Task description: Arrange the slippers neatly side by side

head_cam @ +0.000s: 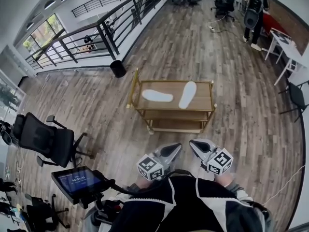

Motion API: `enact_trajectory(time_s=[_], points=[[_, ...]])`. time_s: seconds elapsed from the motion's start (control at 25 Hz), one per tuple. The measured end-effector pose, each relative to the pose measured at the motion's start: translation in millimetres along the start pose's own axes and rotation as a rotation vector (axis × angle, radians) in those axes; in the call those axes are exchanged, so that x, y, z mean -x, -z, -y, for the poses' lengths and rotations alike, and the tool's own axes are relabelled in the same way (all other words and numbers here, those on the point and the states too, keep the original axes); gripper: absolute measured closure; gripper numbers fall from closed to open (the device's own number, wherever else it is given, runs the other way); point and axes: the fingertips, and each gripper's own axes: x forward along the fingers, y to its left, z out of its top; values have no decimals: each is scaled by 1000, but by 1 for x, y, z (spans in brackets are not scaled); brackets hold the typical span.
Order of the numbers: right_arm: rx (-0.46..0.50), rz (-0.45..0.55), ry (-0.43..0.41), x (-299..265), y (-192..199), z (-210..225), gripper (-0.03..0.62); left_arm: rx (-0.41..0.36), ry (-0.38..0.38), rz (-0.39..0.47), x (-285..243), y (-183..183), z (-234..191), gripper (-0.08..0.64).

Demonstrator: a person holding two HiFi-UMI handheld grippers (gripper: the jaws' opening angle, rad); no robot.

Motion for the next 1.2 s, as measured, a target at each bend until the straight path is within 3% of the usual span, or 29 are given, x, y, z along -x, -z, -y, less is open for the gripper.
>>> enact_trajectory(time_s=[0.2, 0.44, 0.96, 1.2], points=[[14, -15, 0, -13, 1, 7, 588, -25, 3, -2, -6, -5, -12, 541], [22, -39, 30, -34, -3, 34, 588, 2, 32, 4, -22, -9, -45, 541], [44, -59, 97, -152, -36, 111, 588, 34, 130, 7, -47, -57, -183, 541], [33, -64, 128, -200, -39, 134, 588, 32, 184, -19, -54, -63, -229, 541]])
